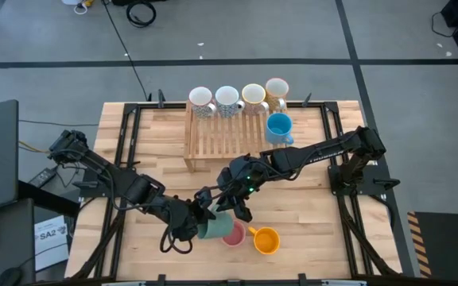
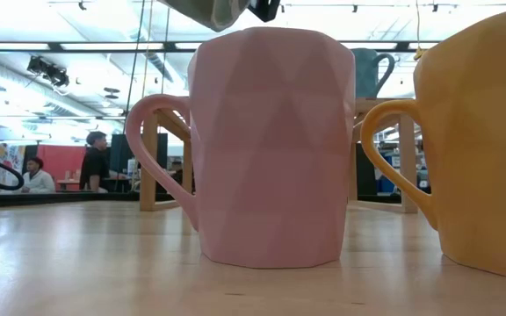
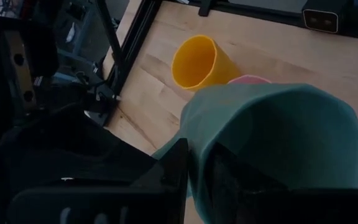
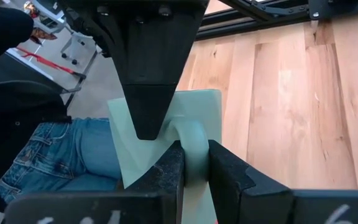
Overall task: Place coffee mugs
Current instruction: Put the green mug on the shelf aligned with the orange mug
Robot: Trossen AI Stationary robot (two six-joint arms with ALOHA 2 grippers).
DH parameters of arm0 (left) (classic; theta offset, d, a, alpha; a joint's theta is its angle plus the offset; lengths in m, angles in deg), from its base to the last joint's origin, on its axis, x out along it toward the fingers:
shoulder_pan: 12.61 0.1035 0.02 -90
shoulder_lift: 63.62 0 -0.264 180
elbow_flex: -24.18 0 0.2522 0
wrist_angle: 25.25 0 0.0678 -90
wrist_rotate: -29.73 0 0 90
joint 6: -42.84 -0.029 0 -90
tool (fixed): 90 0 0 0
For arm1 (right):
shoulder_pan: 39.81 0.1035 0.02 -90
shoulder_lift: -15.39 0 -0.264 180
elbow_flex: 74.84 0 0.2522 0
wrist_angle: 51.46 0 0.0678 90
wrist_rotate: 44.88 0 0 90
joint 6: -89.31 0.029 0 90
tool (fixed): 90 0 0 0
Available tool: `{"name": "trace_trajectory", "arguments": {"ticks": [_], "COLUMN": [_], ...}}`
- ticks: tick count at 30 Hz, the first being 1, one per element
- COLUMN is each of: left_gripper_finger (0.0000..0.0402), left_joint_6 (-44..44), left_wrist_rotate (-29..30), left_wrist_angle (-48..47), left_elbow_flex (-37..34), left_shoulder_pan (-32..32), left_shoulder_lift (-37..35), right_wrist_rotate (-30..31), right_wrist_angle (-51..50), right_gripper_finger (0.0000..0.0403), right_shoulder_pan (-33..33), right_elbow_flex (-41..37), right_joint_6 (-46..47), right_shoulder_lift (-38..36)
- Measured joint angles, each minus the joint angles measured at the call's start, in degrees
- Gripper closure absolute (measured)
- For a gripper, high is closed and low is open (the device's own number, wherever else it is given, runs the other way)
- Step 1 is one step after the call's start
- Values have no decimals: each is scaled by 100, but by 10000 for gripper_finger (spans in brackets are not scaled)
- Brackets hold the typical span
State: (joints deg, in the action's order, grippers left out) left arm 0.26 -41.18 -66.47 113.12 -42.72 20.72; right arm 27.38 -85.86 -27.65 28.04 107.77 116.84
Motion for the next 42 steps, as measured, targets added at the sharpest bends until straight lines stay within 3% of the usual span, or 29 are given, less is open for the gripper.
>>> {"name": "trace_trajectory", "arguments": {"ticks": [7,18,25,42], "left_gripper_finger": [341,266,260,260], "left_joint_6": [199,372,311,449], "left_wrist_rotate": [65,137,185,1945], "left_wrist_angle": [-7,-10,-115,-460], "left_elbow_flex": [0,1,0,2], "left_shoulder_pan": [0,9,13,5], "left_shoulder_lift": [0,0,0,0], "right_wrist_rotate": [-4,40,165,1355], "right_wrist_angle": [-9,-8,-128,-874], "right_gripper_finger": [343,343,343,343], "right_shoulder_pan": [0,0,-85,-105], "right_elbow_flex": [0,0,0,2], "right_joint_6": [2,2,0,0], "right_shoulder_lift": [0,2,-21,-490]}}
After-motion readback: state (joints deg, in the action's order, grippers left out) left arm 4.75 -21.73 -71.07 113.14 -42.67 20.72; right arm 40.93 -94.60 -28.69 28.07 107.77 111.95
